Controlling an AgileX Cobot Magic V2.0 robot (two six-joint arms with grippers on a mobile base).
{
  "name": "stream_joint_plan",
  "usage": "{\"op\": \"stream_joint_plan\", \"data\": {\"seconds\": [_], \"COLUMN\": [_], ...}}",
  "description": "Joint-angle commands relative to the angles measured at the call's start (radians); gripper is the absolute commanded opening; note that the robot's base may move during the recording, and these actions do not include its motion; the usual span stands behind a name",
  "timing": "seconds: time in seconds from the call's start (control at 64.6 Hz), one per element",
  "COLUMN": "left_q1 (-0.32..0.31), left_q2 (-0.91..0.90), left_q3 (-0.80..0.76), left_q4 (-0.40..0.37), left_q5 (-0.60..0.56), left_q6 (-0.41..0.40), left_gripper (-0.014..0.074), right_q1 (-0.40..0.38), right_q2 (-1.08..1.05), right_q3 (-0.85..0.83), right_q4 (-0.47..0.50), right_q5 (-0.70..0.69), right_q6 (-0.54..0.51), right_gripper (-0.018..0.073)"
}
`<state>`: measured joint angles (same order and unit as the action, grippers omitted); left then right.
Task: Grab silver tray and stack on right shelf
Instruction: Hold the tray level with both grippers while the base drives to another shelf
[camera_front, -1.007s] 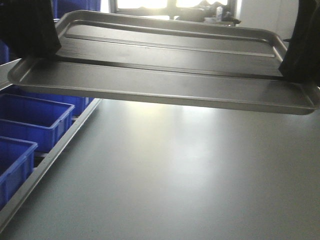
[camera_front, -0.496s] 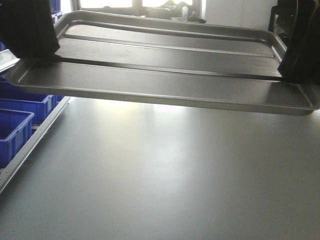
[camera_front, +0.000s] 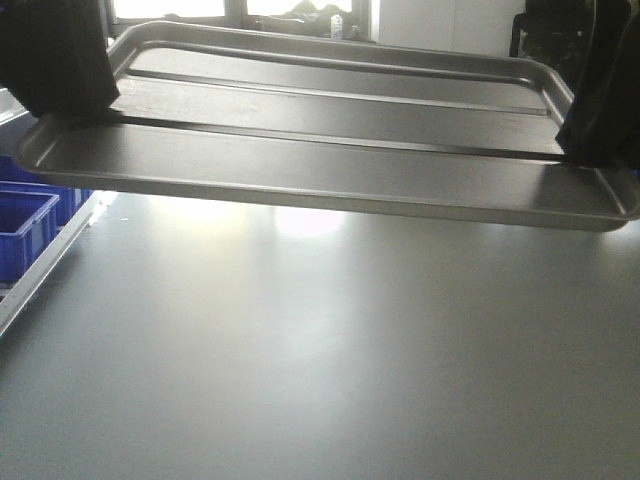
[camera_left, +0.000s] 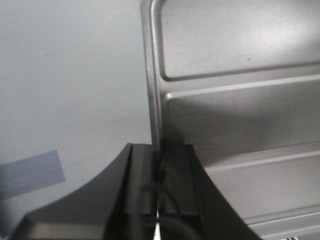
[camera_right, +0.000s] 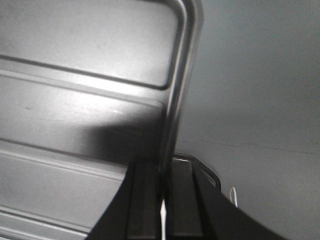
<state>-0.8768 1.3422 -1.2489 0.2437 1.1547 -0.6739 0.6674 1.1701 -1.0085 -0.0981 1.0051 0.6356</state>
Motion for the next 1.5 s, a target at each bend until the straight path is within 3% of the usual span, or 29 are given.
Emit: {"op": "stream_joint_plan", "data": {"seconds": [0.0,1.487], "left_q1": [-0.011,-0.011], "left_q2": [-0.029,-0.029], "left_q3": [-0.022,-0.022], "left_q4": [0.015,0.008], "left_q5": [0.002,0.010], "left_q6": [0.039,0.039], "left_gripper": [-0.0101,-0.0101], "right_q1": [0.002,0.002], "right_q2": [-0.024,-0.024], "right_q3": [-0.027,-0.027], "right_q4": [-0.034,-0.035], "right_q5": [-0.059,-0.059], "right_q6": [-0.025,-0.025], "right_gripper": [0.0056,0.0056]}}
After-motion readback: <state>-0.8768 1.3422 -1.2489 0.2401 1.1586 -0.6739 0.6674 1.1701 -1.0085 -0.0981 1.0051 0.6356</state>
